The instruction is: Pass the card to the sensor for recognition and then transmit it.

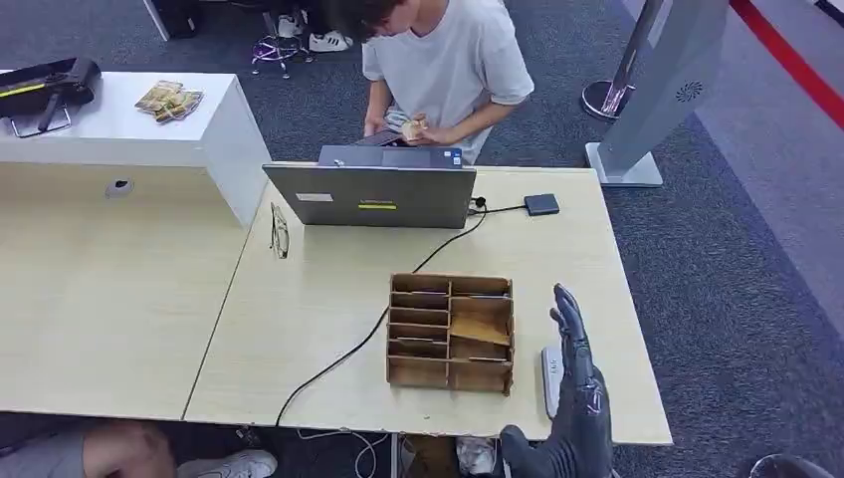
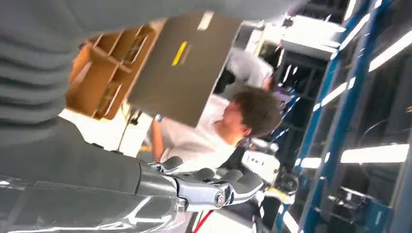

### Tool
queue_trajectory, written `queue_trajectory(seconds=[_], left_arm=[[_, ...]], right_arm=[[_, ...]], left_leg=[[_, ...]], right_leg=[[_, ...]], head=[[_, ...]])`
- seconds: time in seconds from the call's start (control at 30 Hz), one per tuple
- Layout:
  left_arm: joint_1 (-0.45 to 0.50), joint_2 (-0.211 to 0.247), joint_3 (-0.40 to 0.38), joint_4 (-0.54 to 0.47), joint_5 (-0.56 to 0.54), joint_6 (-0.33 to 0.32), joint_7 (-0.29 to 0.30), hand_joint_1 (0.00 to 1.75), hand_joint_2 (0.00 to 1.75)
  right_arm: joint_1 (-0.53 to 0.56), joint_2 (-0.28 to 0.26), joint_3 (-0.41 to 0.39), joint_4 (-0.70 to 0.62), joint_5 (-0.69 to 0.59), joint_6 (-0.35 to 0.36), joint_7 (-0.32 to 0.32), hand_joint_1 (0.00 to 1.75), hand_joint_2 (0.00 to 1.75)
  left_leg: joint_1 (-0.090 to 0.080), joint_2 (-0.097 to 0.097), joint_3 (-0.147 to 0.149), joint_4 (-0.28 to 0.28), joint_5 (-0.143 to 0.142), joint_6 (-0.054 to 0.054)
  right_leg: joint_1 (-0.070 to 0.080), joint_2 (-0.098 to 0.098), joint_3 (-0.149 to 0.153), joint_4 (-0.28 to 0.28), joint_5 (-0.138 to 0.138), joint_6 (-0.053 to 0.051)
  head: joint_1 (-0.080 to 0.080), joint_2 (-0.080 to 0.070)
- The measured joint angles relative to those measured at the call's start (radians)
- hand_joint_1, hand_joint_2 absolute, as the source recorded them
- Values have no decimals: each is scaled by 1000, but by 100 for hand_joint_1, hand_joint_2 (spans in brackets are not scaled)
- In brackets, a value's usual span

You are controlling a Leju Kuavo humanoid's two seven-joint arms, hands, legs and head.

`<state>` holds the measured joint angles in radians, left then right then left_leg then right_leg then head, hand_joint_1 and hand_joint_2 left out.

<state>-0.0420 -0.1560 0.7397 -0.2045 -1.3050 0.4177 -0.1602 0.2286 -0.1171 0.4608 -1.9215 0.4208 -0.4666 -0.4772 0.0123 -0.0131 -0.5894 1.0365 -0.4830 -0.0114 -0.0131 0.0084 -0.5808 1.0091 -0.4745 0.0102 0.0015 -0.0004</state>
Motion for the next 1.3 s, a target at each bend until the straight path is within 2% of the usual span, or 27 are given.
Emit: queue_trajectory(seconds=[0.27, 0.6, 0.8, 1.1, 1.3], left_arm=[[1, 0, 1, 0, 6, 1, -4, 0, 0], [1, 0, 8, 0, 10, -9, 6, 0, 0], [1, 0, 8, 0, 7, -9, 4, 0, 0], [0, 0, 8, 0, -6, -10, 2, 0, 0], [0, 0, 8, 0, -25, -13, 2, 0, 0]], right_arm=[[2, -1, 37, 58, 207, -124, 107, 0, 175], [-25, -1, 54, 118, 379, -188, 208, 0, 175], [-53, -2, 54, 163, 463, -187, 261, 0, 175], [-120, -2, 54, 225, 470, -148, 251, 0, 175], [-168, -2, 35, 284, 615, -144, 322, 0, 175]], left_leg=[[0, 0, 0, 0, 0, 0], [0, 0, 0, 0, 0, 0], [0, 0, 0, 0, 0, 0], [0, 0, 0, 0, 0, 0], [0, 0, 0, 0, 0, 0]], right_leg=[[0, 0, 0, 0, 0, 0], [0, 0, 0, 0, 0, 0], [0, 0, 0, 0, 0, 0], [0, 0, 0, 0, 0, 0], [0, 0, 0, 0, 0, 0]], head=[[0, 0], [0, 0], [0, 0], [0, 0], [0, 0]])
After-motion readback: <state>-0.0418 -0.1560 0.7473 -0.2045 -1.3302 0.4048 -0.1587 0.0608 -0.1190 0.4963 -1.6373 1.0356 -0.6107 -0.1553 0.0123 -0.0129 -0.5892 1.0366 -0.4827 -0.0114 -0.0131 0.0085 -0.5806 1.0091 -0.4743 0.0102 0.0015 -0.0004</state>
